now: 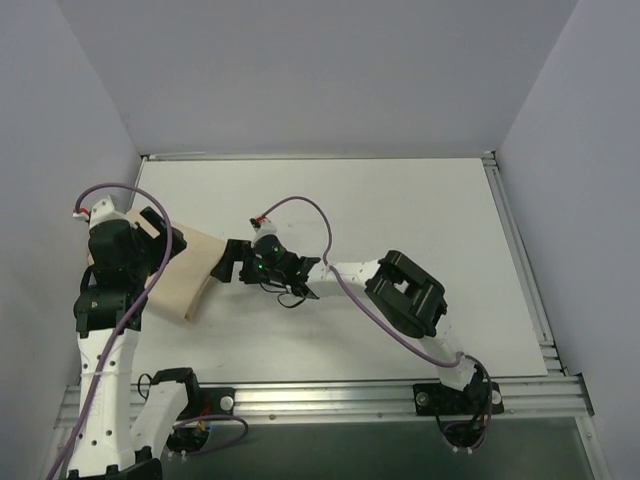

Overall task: Open and lay out the surgical kit
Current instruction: Move the surgical kit at the center of the board.

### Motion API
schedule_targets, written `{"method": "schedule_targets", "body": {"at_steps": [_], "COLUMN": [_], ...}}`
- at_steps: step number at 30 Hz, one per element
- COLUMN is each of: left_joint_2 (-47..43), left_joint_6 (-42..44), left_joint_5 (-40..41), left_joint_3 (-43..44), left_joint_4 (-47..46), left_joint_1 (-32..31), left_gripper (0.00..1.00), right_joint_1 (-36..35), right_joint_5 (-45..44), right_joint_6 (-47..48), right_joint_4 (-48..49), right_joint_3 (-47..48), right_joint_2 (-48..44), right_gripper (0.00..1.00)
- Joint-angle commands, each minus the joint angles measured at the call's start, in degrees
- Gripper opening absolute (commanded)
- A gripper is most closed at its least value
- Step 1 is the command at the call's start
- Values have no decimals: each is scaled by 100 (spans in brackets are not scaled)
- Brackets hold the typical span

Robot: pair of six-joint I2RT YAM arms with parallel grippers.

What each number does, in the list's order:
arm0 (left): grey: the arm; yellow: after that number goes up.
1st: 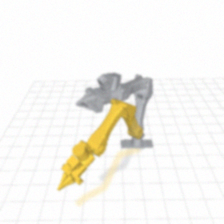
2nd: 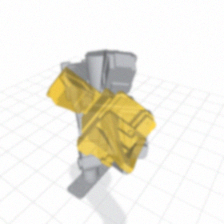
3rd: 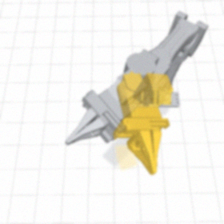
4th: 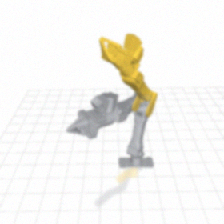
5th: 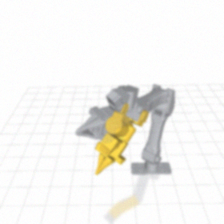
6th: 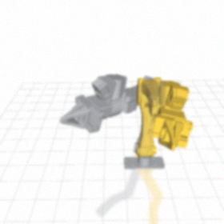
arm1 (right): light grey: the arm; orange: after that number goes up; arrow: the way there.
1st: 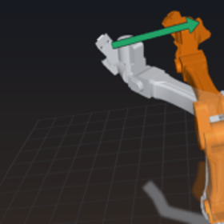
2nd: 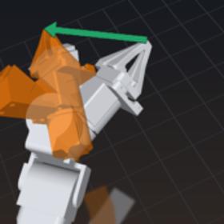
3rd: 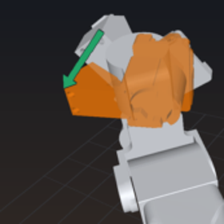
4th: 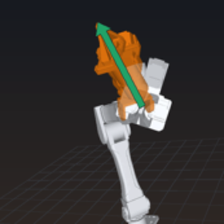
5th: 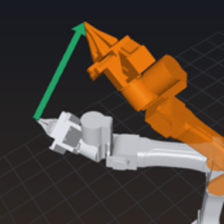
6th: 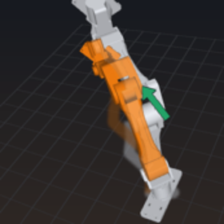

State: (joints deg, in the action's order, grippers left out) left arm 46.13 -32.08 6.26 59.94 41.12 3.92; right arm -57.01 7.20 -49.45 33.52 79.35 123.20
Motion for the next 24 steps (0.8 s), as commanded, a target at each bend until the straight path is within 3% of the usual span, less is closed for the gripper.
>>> {"method": "schedule_targets", "body": {"at_steps": [1,10,18,24], "left_joint_2": [-121,-113,-148,-87], "left_joint_6": [237,333,333,316], "left_joint_5": [139,95,33,-28], "left_joint_3": [185,193,202,237], "left_joint_4": [133,185,177,238], "left_joint_1": [38,38,38,38], "left_gripper": [92,92,92,92], "right_joint_1": [-143,-249,-222,-117], "right_joint_5": [-78,-140,-8,176], "right_joint_6": [-205,-320,-311,-442], "right_joint_4": [559,638,480,620], "right_joint_3": [546,783,1302,1610], "right_joint_2": [108,477,942,1374], "right_gripper": [98,98,92,83]}}
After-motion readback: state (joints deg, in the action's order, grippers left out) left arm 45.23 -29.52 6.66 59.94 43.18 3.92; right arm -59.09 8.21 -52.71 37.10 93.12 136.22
